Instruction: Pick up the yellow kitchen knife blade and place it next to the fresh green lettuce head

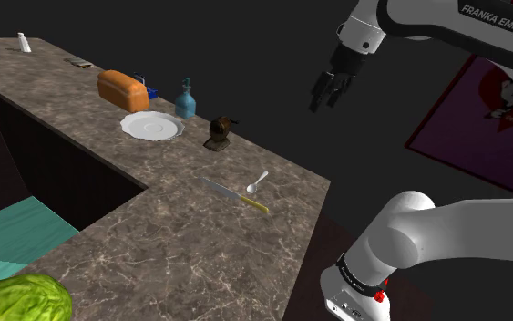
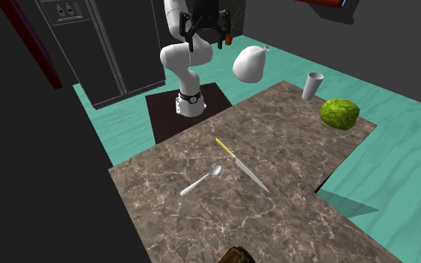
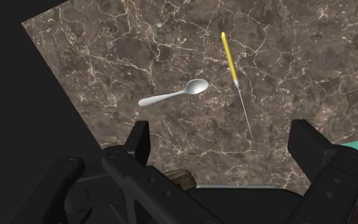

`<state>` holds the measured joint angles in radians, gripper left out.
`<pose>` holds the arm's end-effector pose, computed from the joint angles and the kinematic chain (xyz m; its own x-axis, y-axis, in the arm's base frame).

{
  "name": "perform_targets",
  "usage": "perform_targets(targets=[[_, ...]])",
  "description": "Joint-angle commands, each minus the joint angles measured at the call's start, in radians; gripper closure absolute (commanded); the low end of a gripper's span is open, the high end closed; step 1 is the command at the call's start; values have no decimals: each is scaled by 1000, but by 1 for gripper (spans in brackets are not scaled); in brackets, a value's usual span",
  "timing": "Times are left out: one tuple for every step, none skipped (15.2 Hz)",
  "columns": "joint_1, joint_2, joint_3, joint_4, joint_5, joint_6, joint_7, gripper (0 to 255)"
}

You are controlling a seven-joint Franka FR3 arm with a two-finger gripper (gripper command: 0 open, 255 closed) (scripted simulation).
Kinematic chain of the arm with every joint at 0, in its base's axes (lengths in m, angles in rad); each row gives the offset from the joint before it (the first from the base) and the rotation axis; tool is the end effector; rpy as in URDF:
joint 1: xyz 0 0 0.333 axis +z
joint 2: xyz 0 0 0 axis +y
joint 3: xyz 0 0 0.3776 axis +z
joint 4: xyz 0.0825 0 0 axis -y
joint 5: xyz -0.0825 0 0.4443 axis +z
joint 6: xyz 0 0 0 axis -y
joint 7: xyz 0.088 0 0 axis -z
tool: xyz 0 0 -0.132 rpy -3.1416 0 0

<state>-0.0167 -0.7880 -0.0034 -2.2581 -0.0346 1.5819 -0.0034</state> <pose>0.3263 -0.0116 0.6632 0.9936 -0.0155 0.1114 -0.0192 -0.9993 0.0324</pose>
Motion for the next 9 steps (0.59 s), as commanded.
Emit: perform_targets(targets=[[0,0,0,0,0,0,0,0],[4,11,0,-24,1,30,-5,0],[8,22,1,-47,2,61,-9,0],[12,35,1,-68,4,92,-14,0],[16,50,1,-89,5,123,-18,0],[20,65,2,-108,6,154,-23,0],[24,82,2,-127,7,185,-27,0],[28,101,3,-144,8,217,-32,0],[32,120,3,-160,9,248,-37,0]])
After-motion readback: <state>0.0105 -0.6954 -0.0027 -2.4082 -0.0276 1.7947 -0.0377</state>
